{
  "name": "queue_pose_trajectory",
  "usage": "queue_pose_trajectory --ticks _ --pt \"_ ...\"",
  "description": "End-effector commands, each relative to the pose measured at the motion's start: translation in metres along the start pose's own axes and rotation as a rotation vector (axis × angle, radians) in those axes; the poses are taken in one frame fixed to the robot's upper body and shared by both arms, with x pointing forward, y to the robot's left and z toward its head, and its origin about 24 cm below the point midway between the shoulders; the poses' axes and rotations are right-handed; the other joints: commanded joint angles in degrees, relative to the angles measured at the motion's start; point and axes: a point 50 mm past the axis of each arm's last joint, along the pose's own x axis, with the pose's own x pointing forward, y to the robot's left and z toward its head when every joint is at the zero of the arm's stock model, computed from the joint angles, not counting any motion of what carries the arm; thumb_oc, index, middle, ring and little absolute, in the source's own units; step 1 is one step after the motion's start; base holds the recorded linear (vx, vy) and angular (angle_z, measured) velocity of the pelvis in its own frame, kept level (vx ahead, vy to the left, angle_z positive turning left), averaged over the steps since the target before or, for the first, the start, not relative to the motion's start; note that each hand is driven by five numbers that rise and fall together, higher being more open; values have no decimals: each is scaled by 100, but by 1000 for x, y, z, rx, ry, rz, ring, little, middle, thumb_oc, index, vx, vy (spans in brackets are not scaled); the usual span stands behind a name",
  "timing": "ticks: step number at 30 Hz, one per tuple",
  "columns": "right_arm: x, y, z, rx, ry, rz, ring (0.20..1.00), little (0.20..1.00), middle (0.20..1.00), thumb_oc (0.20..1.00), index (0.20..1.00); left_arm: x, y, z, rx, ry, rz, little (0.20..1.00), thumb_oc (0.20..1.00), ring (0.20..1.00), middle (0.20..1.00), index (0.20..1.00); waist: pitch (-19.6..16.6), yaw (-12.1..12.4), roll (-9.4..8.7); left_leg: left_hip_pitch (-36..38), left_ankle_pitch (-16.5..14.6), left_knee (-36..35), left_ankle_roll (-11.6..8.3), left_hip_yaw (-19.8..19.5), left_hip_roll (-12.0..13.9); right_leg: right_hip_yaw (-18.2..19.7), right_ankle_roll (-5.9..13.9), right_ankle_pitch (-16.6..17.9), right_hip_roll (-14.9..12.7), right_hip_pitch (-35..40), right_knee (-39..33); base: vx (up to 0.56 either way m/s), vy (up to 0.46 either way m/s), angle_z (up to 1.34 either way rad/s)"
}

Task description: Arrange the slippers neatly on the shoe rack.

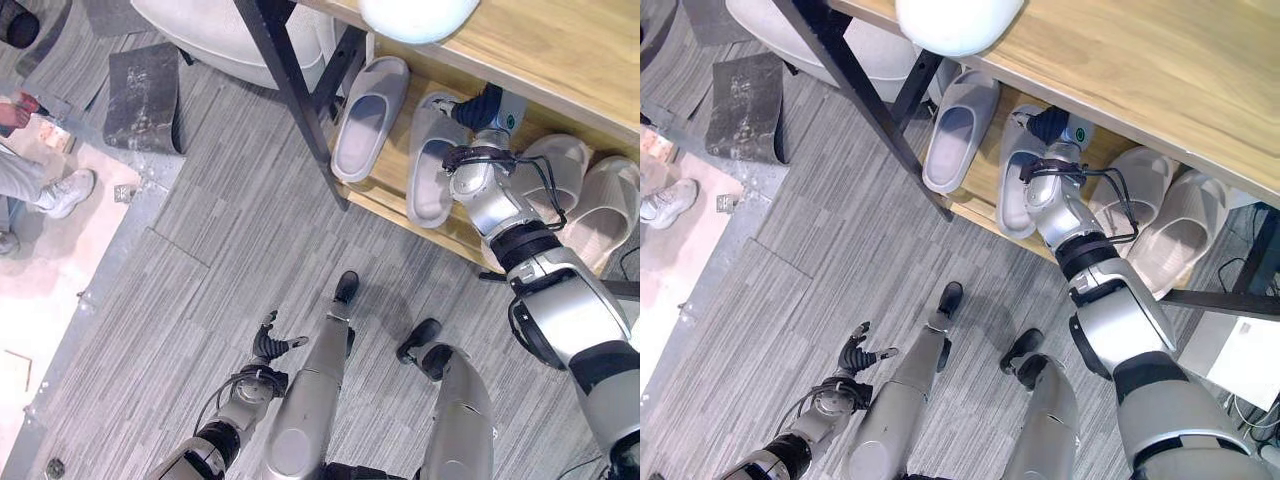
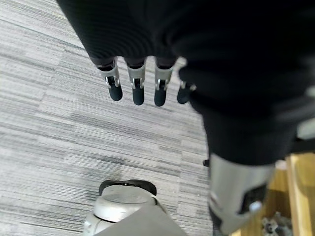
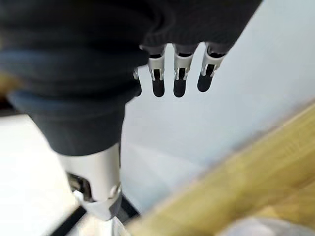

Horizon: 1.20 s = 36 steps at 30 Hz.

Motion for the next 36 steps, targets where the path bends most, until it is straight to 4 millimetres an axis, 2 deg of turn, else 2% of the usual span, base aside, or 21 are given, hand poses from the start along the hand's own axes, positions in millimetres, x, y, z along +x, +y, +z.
queue_pose_trajectory --ticks 1,2,3,4,6,10,16,20,24,25,31,36 --pt "-1 -12 -7 86 28 -93 1000 1000 1000 1000 1000 -5 -26 6 -72 -14 -28 1000 1000 1000 1000 1000 73 28 -103 229 -967 531 214 276 -139 330 413 -166 307 450 -508 -16 6 -8" --pt "-5 -11 -9 142 59 -98 1000 1000 1000 1000 1000 -5 -26 6 -74 -12 -25 1000 1000 1000 1000 1000 80 4 -99 220 -973 546 213 290 -135 330 417 -168 300 447 -509 -26 19 -14" --pt "-22 -3 -18 280 162 -81 1000 1000 1000 1000 1000 -5 -29 10 -77 -20 -33 1000 1000 1000 1000 1000 107 -54 -77 220 -976 558 222 307 -130 340 425 -166 294 451 -500 -22 18 -12" --pt "-22 -3 -19 281 164 -81 1000 1000 1000 1000 1000 -5 -29 9 -75 -19 -33 1000 1000 1000 1000 1000 101 -49 -84 223 -977 558 222 307 -131 340 425 -167 293 454 -500 -23 21 -12" --pt "-49 14 -36 547 389 -43 1000 1000 1000 1000 1000 -5 -30 14 -87 -37 -47 1000 1000 1000 1000 1000 132 -58 -26 252 -984 570 243 335 -136 344 431 -181 272 471 -463 -21 23 -10" --pt "-62 24 -47 477 406 42 1000 1000 1000 1000 1000 -8 -27 16 -72 -71 -66 1000 1000 1000 1000 1000 136 1 33 260 -1009 644 256 353 -148 349 429 -190 243 495 -404 -14 8 -1" --pt "-74 37 -54 517 494 114 1000 1000 1000 1000 1000 -9 -26 19 -65 -91 -82 1000 1000 1000 1000 1000 169 86 91 269 -1009 680 269 351 -167 330 475 -148 175 527 -380 0 0 0" --pt "-65 41 -51 477 477 160 1000 1000 1000 1000 1000 -8 -24 18 -44 -94 -86 1000 1000 1000 1000 1000 193 209 147 230 -981 689 272 331 -199 300 485 -145 142 506 -360 0 2 1" --pt "-50 42 -38 470 436 188 1000 1000 1000 1000 1000 -9 -23 15 -35 -88 -88 1000 1000 1000 1000 1000 203 335 190 133 -999 746 304 315 -261 312 502 -157 104 396 -254 16 4 7" --pt "-43 43 -29 475 411 196 1000 1000 1000 1000 1000 -9 -25 15 -33 -87 -95 1000 1000 1000 1000 1000 204 376 208 55 -1006 792 319 311 -286 316 510 -164 81 319 -189 0 0 0" --pt "-36 43 -19 527 397 190 1000 1000 1000 1000 1000 -10 -28 14 -26 -84 -111 1000 1000 1000 1000 1000 204 413 232 6 -1036 858 348 281 -342 319 521 -213 38 294 -86 39 5 4" --pt "-21 34 -15 531 363 180 1000 1000 1000 1000 1000 -10 -28 15 -18 -90 -119 1000 1000 1000 1000 1000 203 457 268 31 -1065 887 349 240 -377 294 539 -275 -3 329 -20 48 -1 7"
